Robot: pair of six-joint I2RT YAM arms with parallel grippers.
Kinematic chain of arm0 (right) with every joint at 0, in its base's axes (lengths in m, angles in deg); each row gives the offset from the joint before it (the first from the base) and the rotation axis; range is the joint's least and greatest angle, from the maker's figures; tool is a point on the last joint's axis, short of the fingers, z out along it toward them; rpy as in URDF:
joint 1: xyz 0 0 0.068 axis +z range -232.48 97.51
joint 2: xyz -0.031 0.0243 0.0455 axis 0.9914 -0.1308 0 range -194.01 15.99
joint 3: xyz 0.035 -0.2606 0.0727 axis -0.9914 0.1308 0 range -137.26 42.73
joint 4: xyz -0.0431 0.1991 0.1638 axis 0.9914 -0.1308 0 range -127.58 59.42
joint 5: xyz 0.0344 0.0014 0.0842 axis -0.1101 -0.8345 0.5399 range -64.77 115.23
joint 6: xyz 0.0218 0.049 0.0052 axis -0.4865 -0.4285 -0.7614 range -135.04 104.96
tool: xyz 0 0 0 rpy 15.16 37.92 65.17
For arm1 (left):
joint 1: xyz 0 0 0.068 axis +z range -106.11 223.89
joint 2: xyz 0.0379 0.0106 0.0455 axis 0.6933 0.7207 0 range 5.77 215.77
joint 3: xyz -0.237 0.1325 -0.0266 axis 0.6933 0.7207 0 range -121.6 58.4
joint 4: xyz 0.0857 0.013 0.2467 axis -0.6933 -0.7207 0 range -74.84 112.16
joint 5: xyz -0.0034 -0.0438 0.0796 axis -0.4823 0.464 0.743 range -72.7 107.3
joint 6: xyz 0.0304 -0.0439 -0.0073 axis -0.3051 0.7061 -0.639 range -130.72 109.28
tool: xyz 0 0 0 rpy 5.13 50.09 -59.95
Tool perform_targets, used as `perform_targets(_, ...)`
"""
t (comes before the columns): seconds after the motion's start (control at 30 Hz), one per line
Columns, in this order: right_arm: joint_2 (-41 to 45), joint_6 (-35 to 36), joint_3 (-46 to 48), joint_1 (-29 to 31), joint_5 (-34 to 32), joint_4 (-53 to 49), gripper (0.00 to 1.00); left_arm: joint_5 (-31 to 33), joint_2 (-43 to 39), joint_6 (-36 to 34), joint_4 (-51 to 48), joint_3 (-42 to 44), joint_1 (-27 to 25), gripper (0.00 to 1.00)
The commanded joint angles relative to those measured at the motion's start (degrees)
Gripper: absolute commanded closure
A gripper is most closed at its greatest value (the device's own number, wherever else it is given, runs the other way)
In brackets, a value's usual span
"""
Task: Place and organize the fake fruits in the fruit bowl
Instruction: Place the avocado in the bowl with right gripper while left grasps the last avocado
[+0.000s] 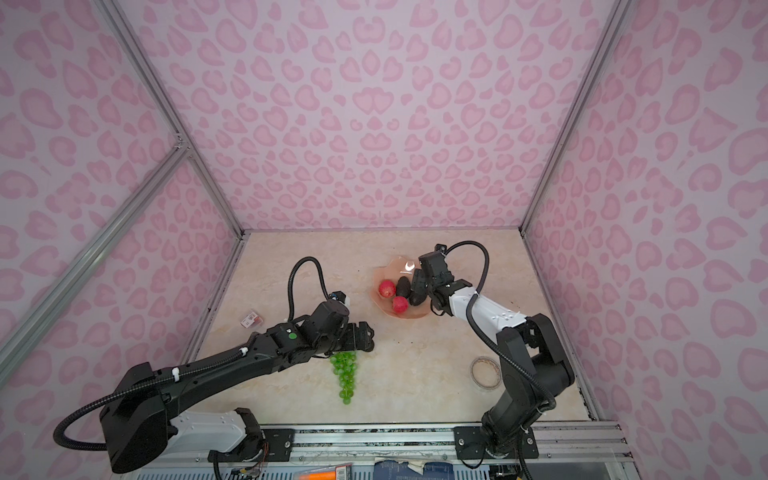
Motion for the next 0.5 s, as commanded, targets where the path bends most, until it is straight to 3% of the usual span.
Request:
perform_targets(0.0, 3.77, 1.48, 1.61, -0.56, -0.22, 0.58, 0.18, 1.45, 3.16, 4.52, -2.42, -2.15, -0.82, 0.06)
perform_targets(0.2, 11.50, 2.31, 6.07, -2.32, 1.89, 0.80, 0.14, 3.17, 9.06, 7.86, -4.61, -3.77, -1.90, 0.08)
perform_targets(0.47, 18.67, 2.97, 10.62, -5.11, 3.36, 0.18, 0.14, 3.92, 17.85, 6.19, -5.15, -10.15, -1.47, 0.08)
